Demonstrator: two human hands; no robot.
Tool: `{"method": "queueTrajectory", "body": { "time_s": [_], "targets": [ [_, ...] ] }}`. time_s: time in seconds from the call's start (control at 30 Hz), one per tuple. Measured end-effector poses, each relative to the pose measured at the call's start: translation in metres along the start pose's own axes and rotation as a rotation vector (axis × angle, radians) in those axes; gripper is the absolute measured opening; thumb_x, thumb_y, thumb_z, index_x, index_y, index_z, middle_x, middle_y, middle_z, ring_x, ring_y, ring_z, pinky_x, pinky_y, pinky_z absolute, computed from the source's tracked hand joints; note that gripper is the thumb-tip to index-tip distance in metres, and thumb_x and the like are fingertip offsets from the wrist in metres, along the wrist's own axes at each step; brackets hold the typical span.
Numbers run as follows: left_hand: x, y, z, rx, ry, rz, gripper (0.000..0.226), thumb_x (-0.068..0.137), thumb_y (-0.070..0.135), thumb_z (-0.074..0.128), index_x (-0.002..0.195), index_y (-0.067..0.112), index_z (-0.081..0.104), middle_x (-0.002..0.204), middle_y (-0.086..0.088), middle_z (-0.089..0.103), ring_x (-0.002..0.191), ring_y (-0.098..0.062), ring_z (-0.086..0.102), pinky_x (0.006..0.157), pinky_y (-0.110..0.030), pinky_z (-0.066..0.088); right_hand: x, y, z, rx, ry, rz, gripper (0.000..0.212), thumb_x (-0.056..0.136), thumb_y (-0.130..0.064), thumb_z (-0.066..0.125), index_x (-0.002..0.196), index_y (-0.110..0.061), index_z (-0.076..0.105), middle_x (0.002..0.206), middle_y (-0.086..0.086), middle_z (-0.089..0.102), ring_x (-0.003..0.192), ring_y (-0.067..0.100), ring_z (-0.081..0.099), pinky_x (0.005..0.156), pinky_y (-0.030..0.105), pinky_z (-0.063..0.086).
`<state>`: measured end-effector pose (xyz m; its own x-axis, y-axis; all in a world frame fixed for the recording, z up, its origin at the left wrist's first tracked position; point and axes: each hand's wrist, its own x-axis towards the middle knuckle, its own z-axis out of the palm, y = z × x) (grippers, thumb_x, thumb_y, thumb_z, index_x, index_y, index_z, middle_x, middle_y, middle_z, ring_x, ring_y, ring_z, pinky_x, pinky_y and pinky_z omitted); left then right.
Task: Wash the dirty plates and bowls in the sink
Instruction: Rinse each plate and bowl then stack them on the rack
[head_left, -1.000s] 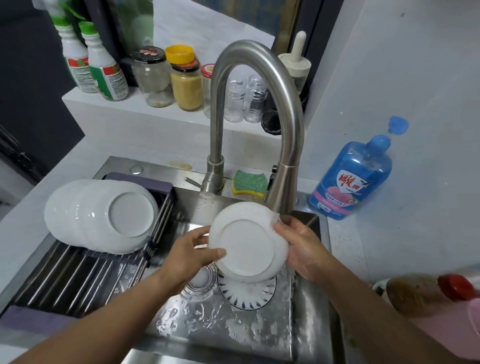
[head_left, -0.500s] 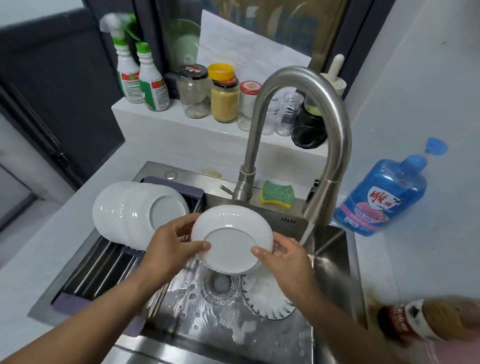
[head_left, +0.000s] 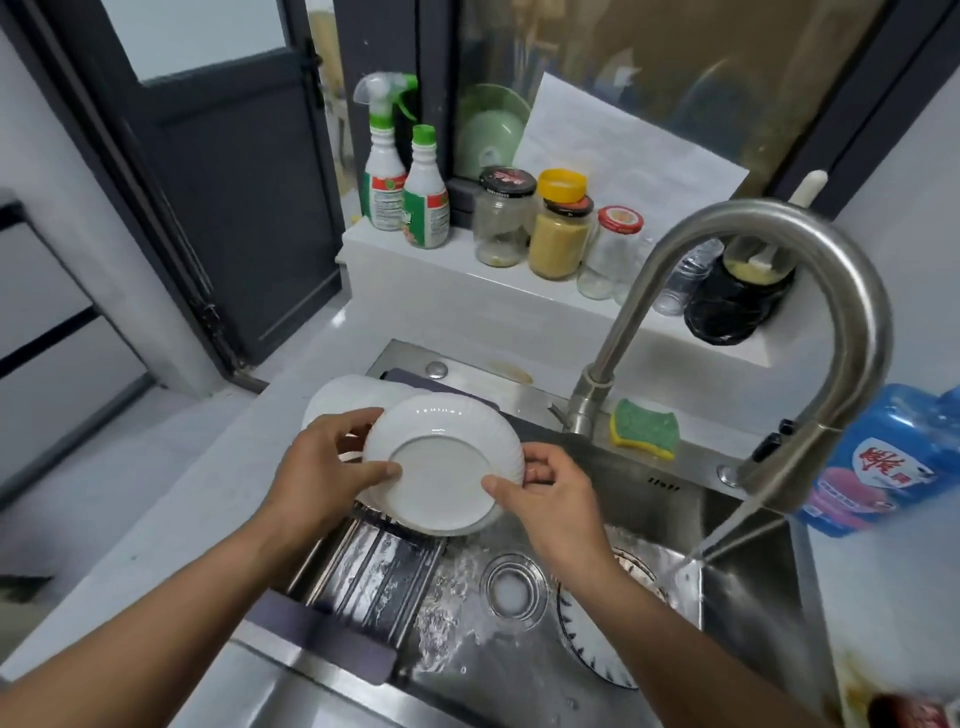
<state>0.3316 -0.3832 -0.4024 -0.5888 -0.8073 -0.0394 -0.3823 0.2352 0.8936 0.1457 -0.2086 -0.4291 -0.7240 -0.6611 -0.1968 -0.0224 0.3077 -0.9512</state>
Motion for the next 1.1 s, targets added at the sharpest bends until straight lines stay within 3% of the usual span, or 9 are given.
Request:
{"method": "queueTrajectory", "body": {
  "time_s": [0.27,0.43,0.57,0.83,0.97,1.1],
  "targets": [
    [0.011,-0.034,-0.037,0.079,0.059,-0.033,0.061,0.072,0.01,0.091,0.124,0.032,0.069,0.121,0.009,0.063,0.106,-0.003,0.063,0.092,-0.026,0.054,0.005,0.0,0.048,-0.088,-0.047,0.033,0.049,0.071,-0.034,0.092,0.109,-0.032,0.063,0.096,-0.002,0.073,0.089,0.015,0.073,0.078,0.033,0.063],
    [0.016,-0.061,-0.053,0.152,0.054,-0.069,0.065,0.072,0.008,0.09,0.13,0.023,0.067,0.119,0.005,0.061,0.108,-0.011,0.062,0.099,-0.031,0.052,0.005,0.014,0.089,-0.181,-0.071,0.104,0.05,0.07,-0.04,0.091,0.106,-0.035,0.057,0.095,-0.008,0.075,0.086,0.008,0.073,0.082,0.042,0.061],
    [0.022,-0.08,-0.053,0.178,0.014,-0.084,0.066,0.075,0.006,0.088,0.135,0.02,0.064,0.119,0.004,0.058,0.11,-0.014,0.06,0.101,-0.029,0.05,0.003,0.022,0.107,-0.294,-0.035,0.161,0.046,0.07,-0.045,0.088,0.102,-0.034,0.056,0.088,-0.013,0.073,0.08,0.004,0.07,0.078,0.04,0.061],
    [0.027,-0.096,-0.034,0.158,-0.071,-0.08,0.063,0.078,0.008,0.085,0.134,0.029,0.063,0.122,0.011,0.056,0.11,-0.01,0.059,0.098,-0.023,0.045,0.005,0.034,0.107,-0.442,-0.003,0.243,0.042,0.073,-0.043,0.084,0.097,-0.027,0.053,0.089,-0.011,0.067,0.081,0.011,0.066,0.075,0.035,0.057],
    [0.02,-0.101,-0.031,0.152,-0.068,-0.119,0.063,0.08,0.01,0.085,0.135,0.032,0.061,0.12,0.012,0.056,0.113,-0.014,0.06,0.101,-0.032,0.05,0.005,0.037,0.107,-0.431,-0.02,0.236,0.039,0.073,-0.041,0.083,0.097,-0.029,0.055,0.094,-0.012,0.067,0.085,0.011,0.067,0.08,0.039,0.059],
    [0.015,-0.103,-0.026,0.163,-0.039,-0.123,0.064,0.082,0.013,0.083,0.137,0.033,0.058,0.126,0.011,0.053,0.116,-0.014,0.057,0.103,-0.034,0.049,0.007,0.036,0.102,-0.561,-0.049,0.194,0.041,0.075,-0.05,0.078,0.099,-0.029,0.052,0.105,-0.01,0.048,0.087,0.014,0.06,0.077,0.034,0.052]
  ]
}}
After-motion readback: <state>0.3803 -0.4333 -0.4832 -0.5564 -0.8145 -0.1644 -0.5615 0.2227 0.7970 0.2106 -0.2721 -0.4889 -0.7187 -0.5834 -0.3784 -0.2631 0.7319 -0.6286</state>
